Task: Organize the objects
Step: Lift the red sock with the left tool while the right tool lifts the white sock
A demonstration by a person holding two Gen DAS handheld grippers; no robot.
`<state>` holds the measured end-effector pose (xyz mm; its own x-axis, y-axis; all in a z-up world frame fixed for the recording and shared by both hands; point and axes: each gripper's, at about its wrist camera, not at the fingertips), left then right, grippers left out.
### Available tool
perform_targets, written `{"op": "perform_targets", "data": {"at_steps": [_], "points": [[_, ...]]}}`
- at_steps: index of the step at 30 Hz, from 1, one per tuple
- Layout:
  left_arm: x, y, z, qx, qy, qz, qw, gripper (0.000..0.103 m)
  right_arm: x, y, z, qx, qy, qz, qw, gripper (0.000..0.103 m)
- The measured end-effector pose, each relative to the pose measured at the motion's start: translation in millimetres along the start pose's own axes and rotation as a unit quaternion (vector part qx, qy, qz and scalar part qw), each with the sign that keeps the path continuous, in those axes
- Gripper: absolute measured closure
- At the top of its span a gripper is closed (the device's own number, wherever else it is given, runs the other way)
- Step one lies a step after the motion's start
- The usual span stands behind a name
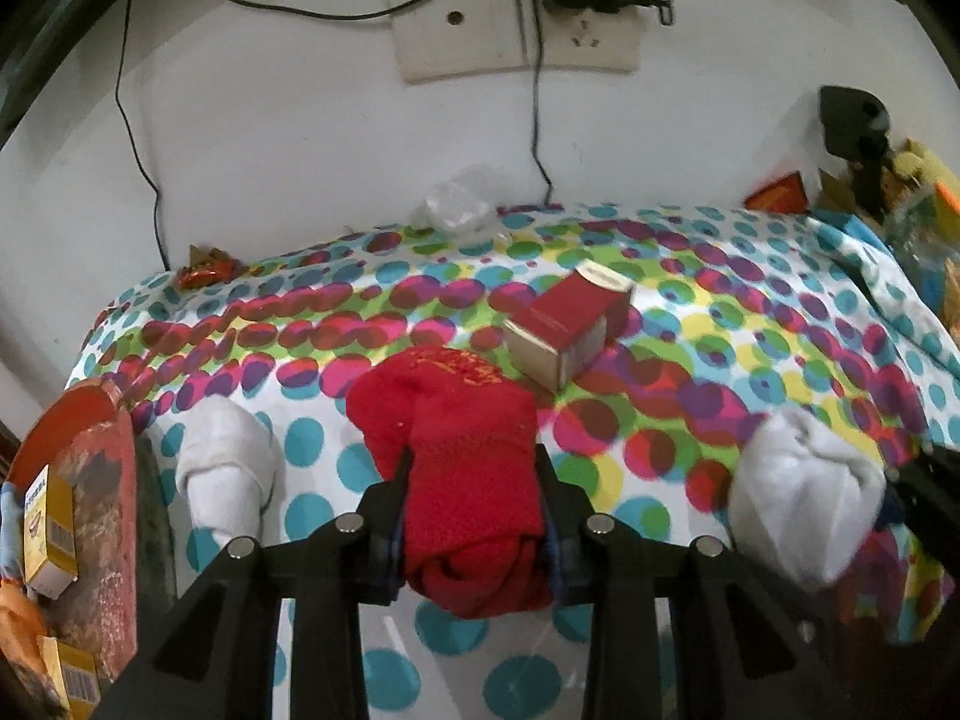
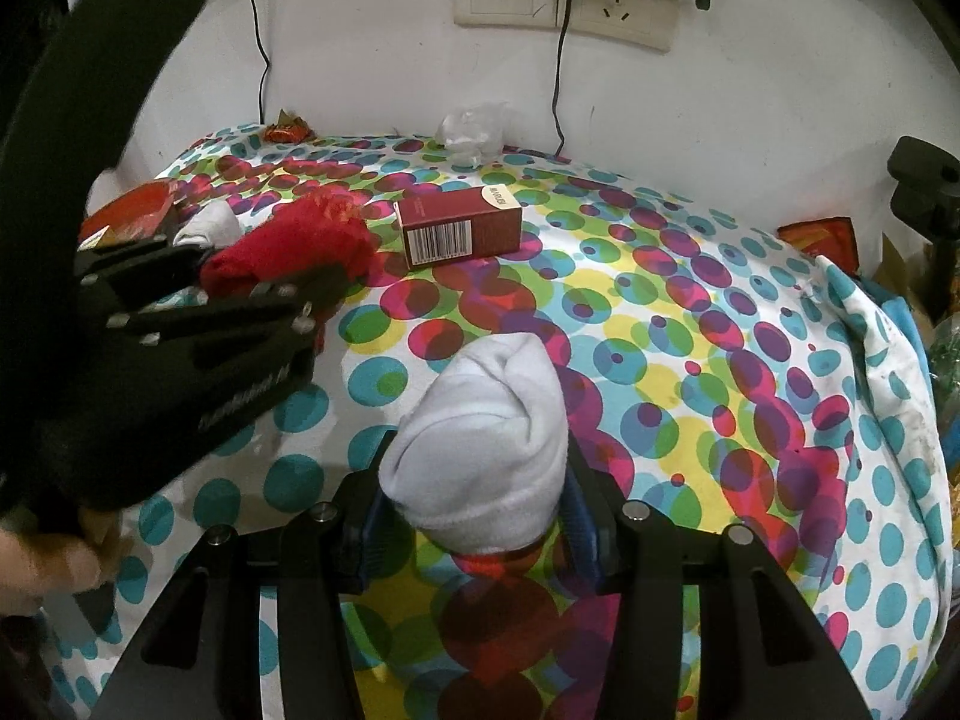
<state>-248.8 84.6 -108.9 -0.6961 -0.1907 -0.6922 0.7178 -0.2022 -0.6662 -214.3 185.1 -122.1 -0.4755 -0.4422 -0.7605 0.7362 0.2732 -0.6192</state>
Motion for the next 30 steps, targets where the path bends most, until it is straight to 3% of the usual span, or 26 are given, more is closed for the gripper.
{"op": "perform_targets", "data": {"at_steps": [9, 30], "points": [[-20, 14, 10, -0.015, -0.008, -0.026, 0.9995, 0.069, -1, 0, 1, 0.000, 0.003, 0.000, 1.000, 0.057], [-46, 38, 19, -0.013, -0.003, -0.039, 0.9992, 0.069, 1, 0, 5, 0.007, 0.011, -0.001, 1.000, 0.057]]}}
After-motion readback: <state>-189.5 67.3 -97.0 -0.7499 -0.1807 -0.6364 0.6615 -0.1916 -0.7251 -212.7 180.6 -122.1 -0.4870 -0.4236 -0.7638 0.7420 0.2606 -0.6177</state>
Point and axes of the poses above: each gripper's, at about its wrist camera, not at the fingertips, and x roughly the way its jaws point, z to its left, y to its underside, and after that the axes turned 13 degrees about -y, right-handed
